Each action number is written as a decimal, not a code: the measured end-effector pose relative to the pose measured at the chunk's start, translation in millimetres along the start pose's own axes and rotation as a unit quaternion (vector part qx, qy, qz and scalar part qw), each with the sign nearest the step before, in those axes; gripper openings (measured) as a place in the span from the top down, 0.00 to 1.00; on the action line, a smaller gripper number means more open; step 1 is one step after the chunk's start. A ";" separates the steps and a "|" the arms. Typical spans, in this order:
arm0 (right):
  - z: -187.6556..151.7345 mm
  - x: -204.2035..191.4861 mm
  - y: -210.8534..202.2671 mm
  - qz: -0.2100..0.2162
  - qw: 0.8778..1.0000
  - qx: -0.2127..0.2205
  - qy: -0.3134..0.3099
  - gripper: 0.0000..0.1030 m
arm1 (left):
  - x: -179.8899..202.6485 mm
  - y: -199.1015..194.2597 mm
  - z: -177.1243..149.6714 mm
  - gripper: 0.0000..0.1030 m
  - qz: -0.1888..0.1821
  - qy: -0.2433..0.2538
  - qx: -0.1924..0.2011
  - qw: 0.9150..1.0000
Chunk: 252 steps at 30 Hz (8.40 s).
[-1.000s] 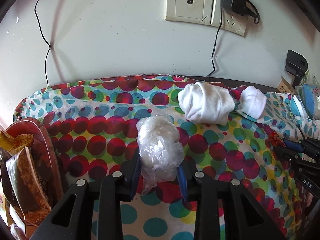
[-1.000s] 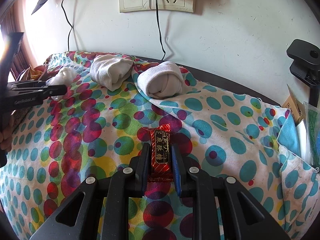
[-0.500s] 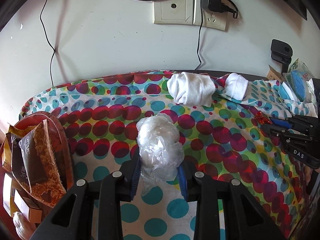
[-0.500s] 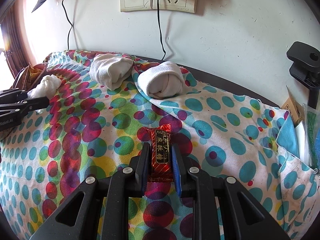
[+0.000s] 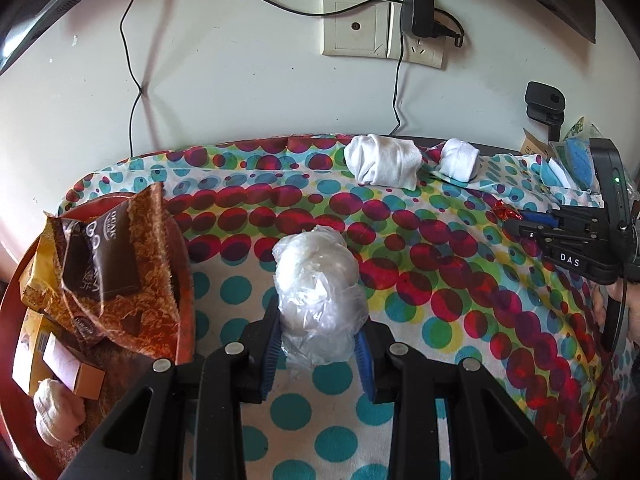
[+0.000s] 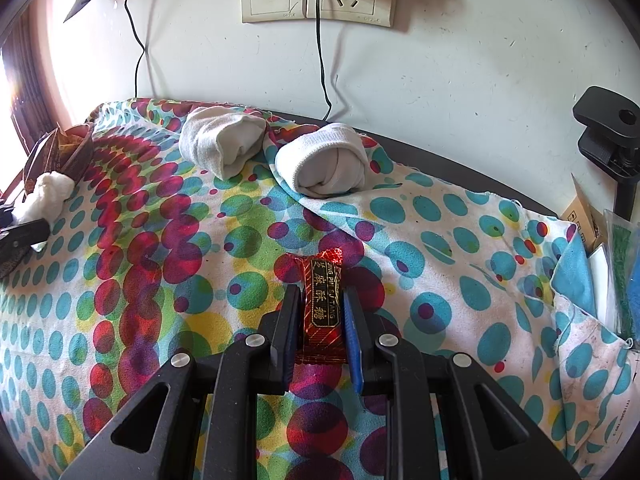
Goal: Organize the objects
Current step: 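Carry the clear plastic bag into the red tray and open the left gripper, then lift the red candy bar with the right gripper toward the red tray, then lower the red candy bar into the red tray and open the right gripper, then move the right gripper to the small white rolled sock and grasp it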
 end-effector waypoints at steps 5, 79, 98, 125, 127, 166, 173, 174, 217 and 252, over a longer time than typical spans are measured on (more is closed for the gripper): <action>0.1 1.0 0.0 -0.001 1.000 0.000 -0.001 0.80 | -18.3 -26.4 -6.2 0.68 0.018 0.001 0.015 1.000; 4.1 -2.9 2.5 -0.027 0.999 0.002 -0.023 0.79 | -197.2 -94.0 -33.6 0.61 0.104 -0.074 0.028 0.991; 4.9 -10.9 1.0 -0.063 0.996 0.003 -0.059 0.80 | -12.1 -107.3 -86.1 0.42 0.008 0.083 0.054 0.995; 34.9 -127.2 -28.3 -0.034 0.997 0.004 -0.068 0.82 | -40.0 -117.2 -87.5 0.42 0.039 0.064 0.065 0.995; 40.2 -149.4 -30.0 -0.015 0.997 0.010 -0.079 0.82 | -44.2 -117.2 -87.0 0.42 0.041 0.055 0.065 0.996; 126.7 -383.2 20.8 0.193 0.959 0.009 -0.205 0.81 | -76.5 -112.1 -89.5 0.42 0.048 -0.023 0.042 0.998; 123.9 -389.0 23.2 0.190 0.957 0.019 -0.221 0.79 | -72.8 -112.5 -90.2 0.42 0.042 -0.020 0.041 0.998; 124.0 -388.1 22.0 0.186 0.957 0.022 -0.222 0.78 | -72.2 -111.9 -90.0 0.42 0.042 -0.018 0.040 0.998; -4.7 -25.2 -62.8 -0.047 0.995 0.045 0.081 0.07 | -10.8 -109.0 -46.1 0.42 -0.005 -0.013 0.056 0.998; 26.3 9.8 -19.4 -0.001 0.997 0.064 0.051 0.08 | 80.3 26.3 37.0 0.42 0.010 0.053 -0.009 0.999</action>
Point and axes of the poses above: each gripper's, at about its wrist camera, not at the fingertips, and y roughly the way its jaws point, x to its right, z to its top, the point moved 6 cm from there along y, roughly the way its jaws point, and after that the axes turned 8 degrees about x, right-handed, at the moved point
